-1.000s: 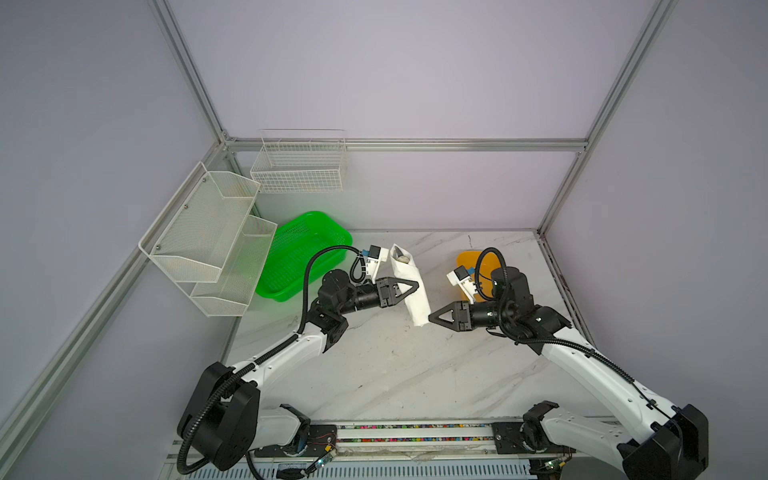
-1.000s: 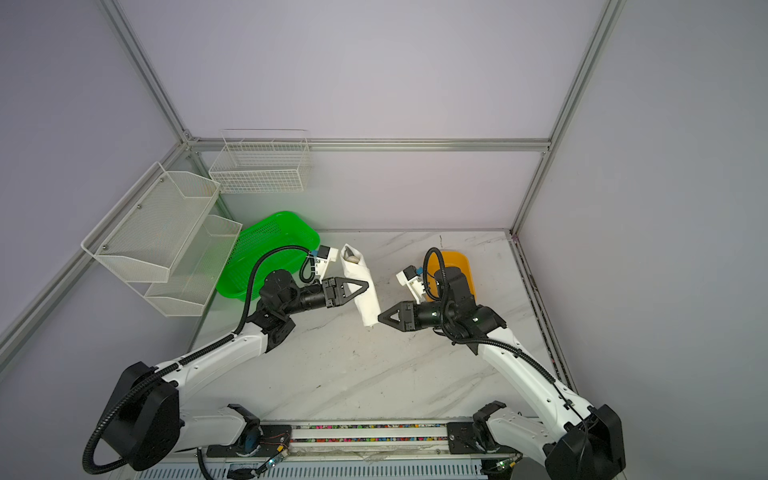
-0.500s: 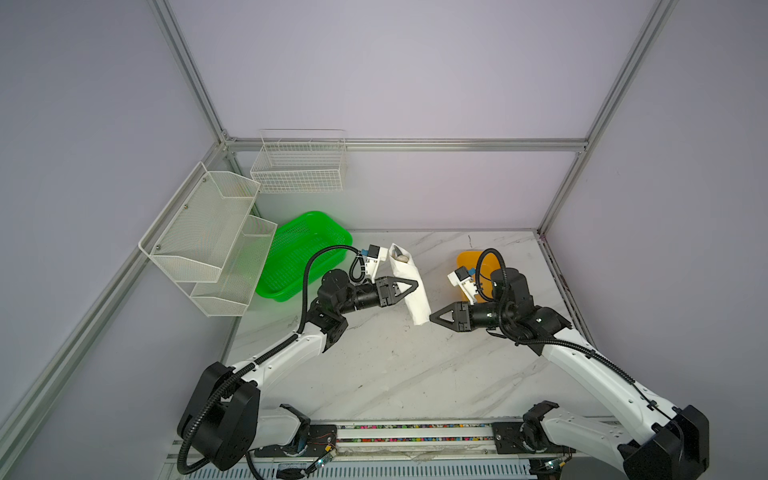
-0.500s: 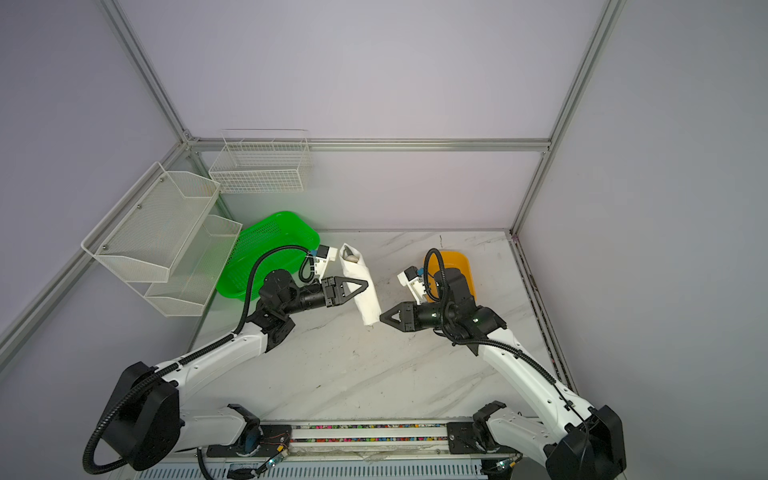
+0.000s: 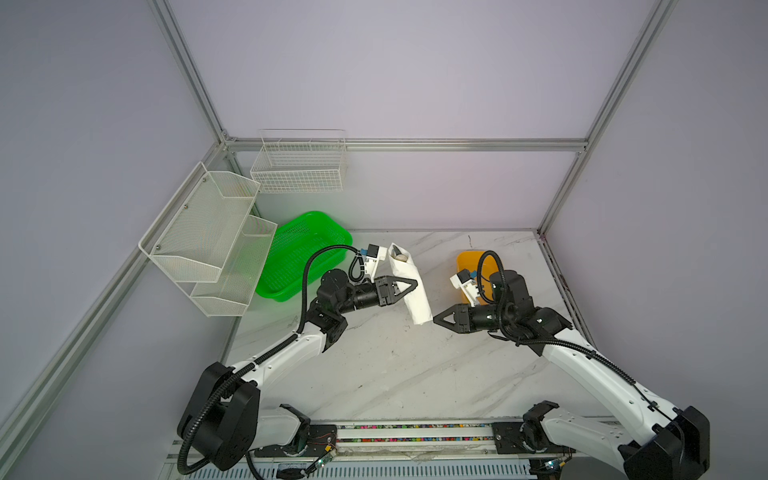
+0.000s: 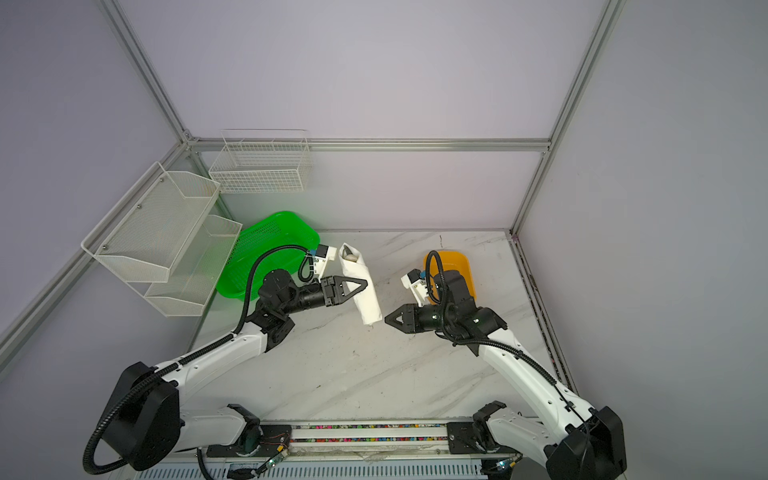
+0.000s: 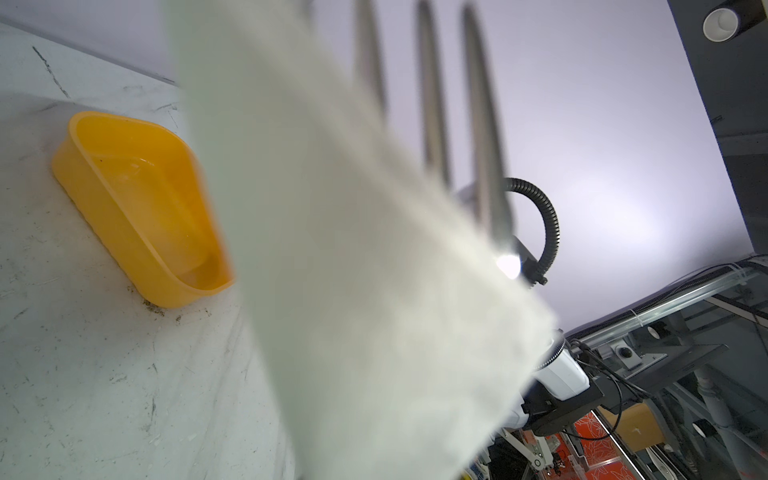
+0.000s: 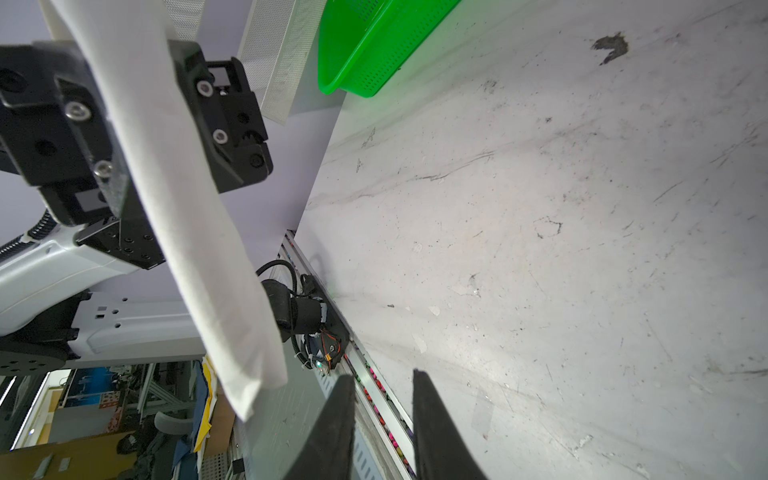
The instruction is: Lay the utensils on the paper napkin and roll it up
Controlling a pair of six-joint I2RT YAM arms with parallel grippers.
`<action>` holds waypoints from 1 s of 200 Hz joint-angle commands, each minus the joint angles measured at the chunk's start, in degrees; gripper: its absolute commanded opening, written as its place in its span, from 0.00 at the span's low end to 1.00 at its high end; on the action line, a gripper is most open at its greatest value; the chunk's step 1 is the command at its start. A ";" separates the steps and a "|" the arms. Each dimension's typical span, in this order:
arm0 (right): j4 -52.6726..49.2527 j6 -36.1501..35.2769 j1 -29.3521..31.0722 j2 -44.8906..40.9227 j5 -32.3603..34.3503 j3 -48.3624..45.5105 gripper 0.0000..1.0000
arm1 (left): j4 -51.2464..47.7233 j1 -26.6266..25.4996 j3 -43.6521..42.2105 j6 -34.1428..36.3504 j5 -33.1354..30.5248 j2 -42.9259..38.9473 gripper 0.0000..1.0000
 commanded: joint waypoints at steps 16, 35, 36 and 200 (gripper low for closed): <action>-0.42 -1.20 -0.20 -2.56 1.15 4.29 0.27 | 3.41 0.33 4.65 0.32 0.10 -2.37 0.15; 0.33 -1.18 -0.21 -2.07 -2.47 5.00 0.28 | 3.32 0.32 4.71 0.41 0.16 -2.30 0.15; 0.38 -1.19 -0.17 -2.01 -2.66 4.98 0.28 | 3.32 0.32 4.67 0.41 0.20 -2.25 0.15; -0.15 -2.22 -0.21 2.42 -2.59 -0.38 0.27 | 3.49 0.32 4.70 0.14 -0.02 -2.80 0.14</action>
